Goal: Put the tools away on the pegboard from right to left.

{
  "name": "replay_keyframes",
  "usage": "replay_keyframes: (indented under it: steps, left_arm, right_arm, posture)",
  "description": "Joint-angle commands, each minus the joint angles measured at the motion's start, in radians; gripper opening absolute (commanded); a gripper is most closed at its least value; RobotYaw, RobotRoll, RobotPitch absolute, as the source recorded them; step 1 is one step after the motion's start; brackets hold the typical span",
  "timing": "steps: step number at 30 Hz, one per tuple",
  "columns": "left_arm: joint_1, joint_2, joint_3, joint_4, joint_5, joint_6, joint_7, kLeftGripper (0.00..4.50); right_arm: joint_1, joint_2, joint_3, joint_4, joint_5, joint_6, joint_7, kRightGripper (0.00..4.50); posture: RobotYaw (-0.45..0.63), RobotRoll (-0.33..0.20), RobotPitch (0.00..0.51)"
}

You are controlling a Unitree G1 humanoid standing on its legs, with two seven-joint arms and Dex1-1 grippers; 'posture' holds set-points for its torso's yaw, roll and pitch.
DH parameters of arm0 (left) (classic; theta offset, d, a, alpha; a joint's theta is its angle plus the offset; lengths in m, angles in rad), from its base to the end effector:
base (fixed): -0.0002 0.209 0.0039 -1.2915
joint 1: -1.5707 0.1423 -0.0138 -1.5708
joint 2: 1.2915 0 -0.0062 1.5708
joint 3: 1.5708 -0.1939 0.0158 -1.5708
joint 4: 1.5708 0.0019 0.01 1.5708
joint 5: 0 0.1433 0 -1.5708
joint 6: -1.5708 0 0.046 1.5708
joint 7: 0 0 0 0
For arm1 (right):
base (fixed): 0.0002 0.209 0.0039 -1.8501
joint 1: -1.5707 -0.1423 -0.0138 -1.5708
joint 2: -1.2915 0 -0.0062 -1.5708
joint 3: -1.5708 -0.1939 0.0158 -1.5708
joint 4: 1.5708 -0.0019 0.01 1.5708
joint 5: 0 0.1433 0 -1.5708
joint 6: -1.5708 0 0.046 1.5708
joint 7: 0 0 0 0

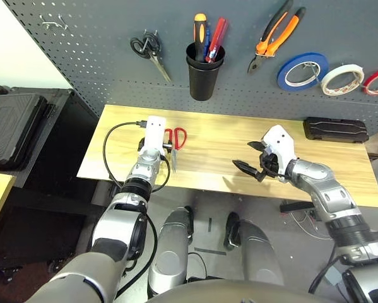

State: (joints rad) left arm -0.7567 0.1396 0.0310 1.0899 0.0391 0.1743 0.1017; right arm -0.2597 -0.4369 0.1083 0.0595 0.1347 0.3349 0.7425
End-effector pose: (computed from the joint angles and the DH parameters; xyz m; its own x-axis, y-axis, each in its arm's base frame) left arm 0.3289 0.1578 0.0281 0.8731 0.1194 -0.4726 -0.0025 0.9706 0.2405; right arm 0.2593 -0.2073 0.0771 0.6647 0.6653 -0.3399 -0.7326 0.6697 -0.1218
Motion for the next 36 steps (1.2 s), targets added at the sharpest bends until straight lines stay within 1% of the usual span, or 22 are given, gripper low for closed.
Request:
replay_keyframes:
  steps: [1,6,12,13,20,23,25,28,33,36]
  left_arm:
    - [-0.012,-0.002,0.02,0.094,0.002,-0.022,0.027,4.49]
    - [-0.036,0.001,0.044,0.141,-0.004,-0.035,0.056,4.49]
    - [-0.054,0.0,0.082,0.149,-0.024,-0.057,0.066,4.49]
    - [-0.058,-0.001,0.097,0.149,-0.036,-0.054,0.069,4.49]
    - [-0.045,0.002,0.099,0.177,-0.02,-0.001,0.069,4.49]
    - [-0.034,-0.003,0.099,0.181,-0.021,0.018,0.062,3.86]
    - [-0.028,-0.007,0.098,0.18,-0.02,0.026,0.056,3.19]
    - [-0.024,-0.011,0.1,0.179,-0.021,0.025,0.055,1.96]
    - [-0.023,-0.021,0.111,0.169,-0.031,0.017,0.063,0.03]
    - [-0.022,-0.025,0.117,0.157,-0.038,0.008,0.067,0.03]
  right_arm:
    - [0.027,-0.023,-0.004,-0.05,0.008,0.041,0.001,4.5]
    - [0.056,-0.054,-0.006,-0.102,0.019,0.076,0.011,4.5]
    - [0.073,-0.075,-0.013,-0.129,0.029,0.091,0.018,4.5]
    - [0.075,-0.079,-0.015,-0.131,0.03,0.092,0.019,4.5]
    - [0.07,-0.101,-0.013,-0.14,0.043,0.106,0.027,4.5]
    - [0.07,-0.114,-0.009,-0.152,0.055,0.12,0.045,4.5]
    - [0.07,-0.123,-0.009,-0.156,0.062,0.124,0.054,4.5]
    - [0.065,-0.13,-0.007,-0.152,0.065,0.118,0.07,4.5]
    - [0.052,-0.134,0.002,-0.139,0.064,0.095,0.097,4.5]
    - [0.042,-0.13,0.004,-0.125,0.06,0.085,0.105,4.5]
  posture:
    - [0.15,0.0,0.283]
    - [0.13,0.0,0.282]
    - [0.13,0.0,0.282]
    - [0.13,0.0,0.282]
    - [0.13,0.0,0.284]
    - [0.13,0.0,0.283]
    - [0.13,0.0,0.283]
    - [0.13,0.0,0.283]
    - [0.15,0.0,0.284]
    - [0.16,0.0,0.284]
